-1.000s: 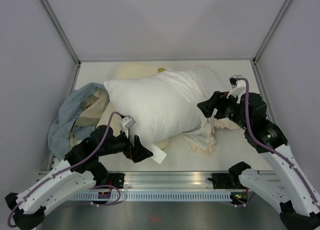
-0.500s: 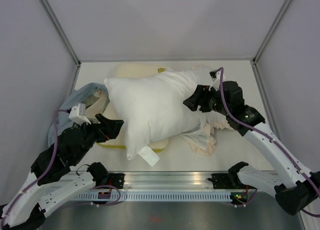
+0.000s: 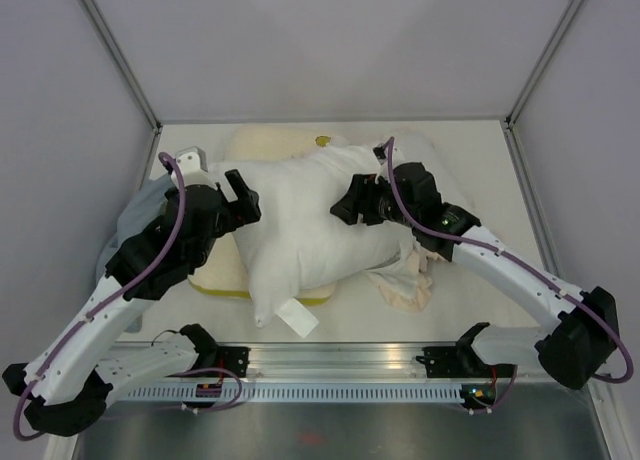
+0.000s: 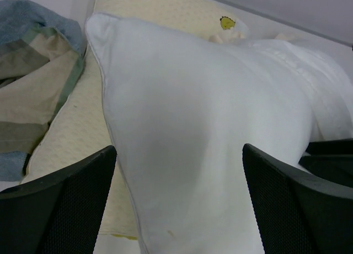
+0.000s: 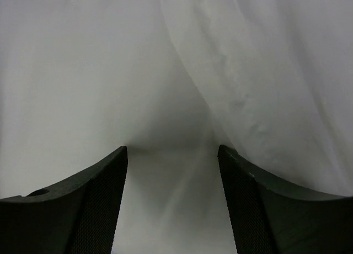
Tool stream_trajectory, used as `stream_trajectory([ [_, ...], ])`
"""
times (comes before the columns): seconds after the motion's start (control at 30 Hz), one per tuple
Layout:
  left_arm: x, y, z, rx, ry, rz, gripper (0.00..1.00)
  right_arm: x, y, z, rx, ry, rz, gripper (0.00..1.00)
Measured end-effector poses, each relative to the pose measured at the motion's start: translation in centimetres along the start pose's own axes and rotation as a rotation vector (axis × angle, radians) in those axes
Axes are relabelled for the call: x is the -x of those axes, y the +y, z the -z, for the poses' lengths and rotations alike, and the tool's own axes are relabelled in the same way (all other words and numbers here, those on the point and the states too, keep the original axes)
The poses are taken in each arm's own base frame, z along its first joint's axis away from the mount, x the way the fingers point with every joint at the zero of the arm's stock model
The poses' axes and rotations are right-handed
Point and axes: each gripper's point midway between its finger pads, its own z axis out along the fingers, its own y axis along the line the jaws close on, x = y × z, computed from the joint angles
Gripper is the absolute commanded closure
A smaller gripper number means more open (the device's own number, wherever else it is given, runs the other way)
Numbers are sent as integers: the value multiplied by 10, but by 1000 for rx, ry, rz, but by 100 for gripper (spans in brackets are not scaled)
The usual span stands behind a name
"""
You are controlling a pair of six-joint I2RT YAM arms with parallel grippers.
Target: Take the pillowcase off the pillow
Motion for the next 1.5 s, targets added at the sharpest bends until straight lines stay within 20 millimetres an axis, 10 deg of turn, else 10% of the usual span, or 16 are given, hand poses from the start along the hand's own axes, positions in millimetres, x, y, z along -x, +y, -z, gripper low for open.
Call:
stream_trajectory([
  [0.47, -35, 14, -40, -60, 131, 72, 0, -93, -58, 59, -83, -9, -53, 25],
  [0.77, -27, -17, -51, -203, 118, 76, 1, -112, -72, 54, -136, 64, -67, 26],
  [0.8, -27, -21, -56, -218, 117, 71, 9, -111, -71, 54, -136, 63, -68, 25],
  [0.9, -31, -31, -68, -273, 126, 51, 78, -107, -69, 59, -141, 68, -65, 26],
  [0.93, -33, -35, -71, -301, 126, 43, 97, -105, -68, 61, -147, 73, -60, 26],
  [1.27, -46, -70, -39, -647, 79, -9, 98, 6, -21, 88, -171, -84, 69, 24],
  [1.5, -55, -74, 13, -841, 40, -52, 98, 80, 1, 45, -216, -103, 215, 24],
])
